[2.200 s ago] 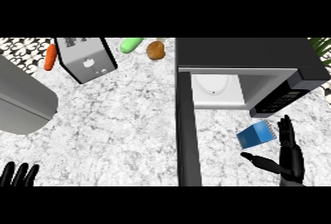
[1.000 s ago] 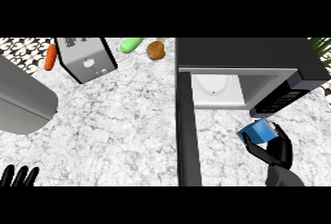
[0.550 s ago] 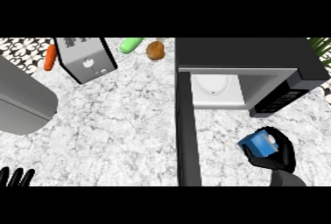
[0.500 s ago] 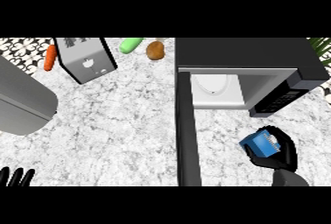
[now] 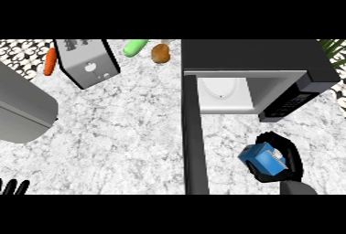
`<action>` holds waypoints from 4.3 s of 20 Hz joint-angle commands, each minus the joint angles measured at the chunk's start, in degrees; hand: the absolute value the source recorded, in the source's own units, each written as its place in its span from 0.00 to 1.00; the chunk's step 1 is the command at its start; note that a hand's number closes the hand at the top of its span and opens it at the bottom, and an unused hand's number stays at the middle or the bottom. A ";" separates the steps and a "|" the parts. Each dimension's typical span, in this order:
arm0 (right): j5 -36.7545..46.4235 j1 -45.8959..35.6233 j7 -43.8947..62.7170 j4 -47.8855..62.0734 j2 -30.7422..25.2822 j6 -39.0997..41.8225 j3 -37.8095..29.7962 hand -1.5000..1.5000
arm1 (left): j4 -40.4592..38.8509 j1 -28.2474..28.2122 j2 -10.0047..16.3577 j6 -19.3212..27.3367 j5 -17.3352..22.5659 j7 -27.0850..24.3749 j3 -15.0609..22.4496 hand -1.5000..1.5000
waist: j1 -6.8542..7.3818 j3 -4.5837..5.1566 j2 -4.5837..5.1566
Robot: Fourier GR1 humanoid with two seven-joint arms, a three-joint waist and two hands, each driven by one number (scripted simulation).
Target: Pick up the milk, place it into the microwave and close the microwave
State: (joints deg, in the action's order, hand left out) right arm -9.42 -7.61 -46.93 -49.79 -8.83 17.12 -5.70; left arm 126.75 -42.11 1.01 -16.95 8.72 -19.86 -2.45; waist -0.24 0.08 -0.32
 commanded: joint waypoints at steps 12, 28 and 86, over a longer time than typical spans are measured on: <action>-2.02 25.36 26.34 -51.14 6.51 -9.06 11.55 1.00 | -1.74 -0.48 1.75 -4.42 5.01 -1.16 -5.67 0.00 | 0.06 0.00 0.13; 7.74 3.77 35.79 -43.95 8.83 -33.09 16.13 1.00 | -3.47 -0.25 2.37 -8.07 8.77 -0.39 -13.61 0.00 | 1.11 -0.07 0.37; 17.09 -45.99 2.99 43.33 -6.78 -60.77 -6.40 1.00 | -15.30 15.50 4.15 -14.57 8.19 3.28 -18.70 0.00 | 5.83 -0.38 2.98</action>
State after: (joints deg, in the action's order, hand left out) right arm 7.32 -54.33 -43.20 -7.88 -13.73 -43.04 -11.90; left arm 111.82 -27.71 4.79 -31.51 16.87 -16.85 -21.16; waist 5.39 -0.23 2.42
